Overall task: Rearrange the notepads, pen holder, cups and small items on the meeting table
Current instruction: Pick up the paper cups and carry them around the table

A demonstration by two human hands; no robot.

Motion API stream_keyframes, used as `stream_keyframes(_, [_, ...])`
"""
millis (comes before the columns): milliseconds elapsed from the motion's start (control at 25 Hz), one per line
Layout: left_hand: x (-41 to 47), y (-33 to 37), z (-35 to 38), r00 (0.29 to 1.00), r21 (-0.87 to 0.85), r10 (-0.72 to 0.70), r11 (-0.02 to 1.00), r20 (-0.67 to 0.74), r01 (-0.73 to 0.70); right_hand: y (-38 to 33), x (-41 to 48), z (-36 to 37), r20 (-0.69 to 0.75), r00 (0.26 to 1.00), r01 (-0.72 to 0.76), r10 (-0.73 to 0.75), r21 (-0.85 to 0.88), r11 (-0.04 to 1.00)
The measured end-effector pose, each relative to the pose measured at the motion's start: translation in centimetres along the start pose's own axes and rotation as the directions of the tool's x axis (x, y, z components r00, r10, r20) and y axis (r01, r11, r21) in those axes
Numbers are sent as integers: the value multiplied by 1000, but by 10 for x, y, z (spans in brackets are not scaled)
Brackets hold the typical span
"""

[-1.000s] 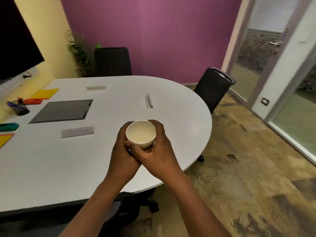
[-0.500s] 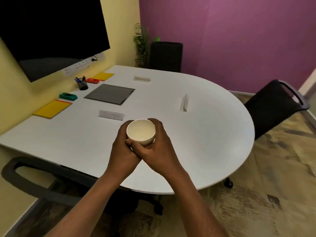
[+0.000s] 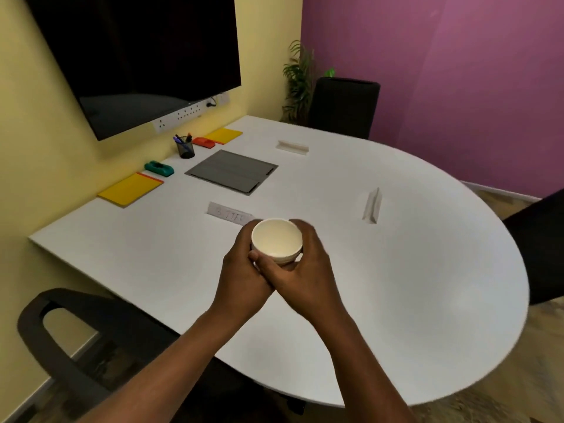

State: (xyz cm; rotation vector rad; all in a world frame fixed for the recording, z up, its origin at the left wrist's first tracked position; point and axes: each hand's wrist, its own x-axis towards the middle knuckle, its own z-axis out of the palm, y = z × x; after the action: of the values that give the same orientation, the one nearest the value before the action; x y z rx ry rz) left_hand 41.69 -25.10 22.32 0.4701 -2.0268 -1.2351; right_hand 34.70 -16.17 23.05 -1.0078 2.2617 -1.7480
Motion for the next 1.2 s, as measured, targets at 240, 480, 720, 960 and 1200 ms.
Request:
stream_keyframes(240, [44, -19, 19, 999, -16, -44, 999, -20, 44, 22, 52, 7, -1, 1000, -21, 21, 25, 999])
stream_keyframes(480, [84, -39, 57, 984, -38, -118, 993, -134, 114, 56, 107, 1, 100, 995, 7, -9, 18, 1000])
stream_keyframes(720, [105, -65, 107, 944, -42, -244, 970, -223, 240, 108, 147, -10, 186, 982, -23, 11, 62, 998])
stream_keyframes(960, [113, -106, 121, 926, 38, -301, 947, -227, 318, 144, 166, 1, 265, 961, -85, 73, 31, 996])
stream_keyframes(1200, [138, -146, 122, 898, 11, -376, 921, -228, 389, 157, 197, 21, 211, 972, -109, 99, 34, 993])
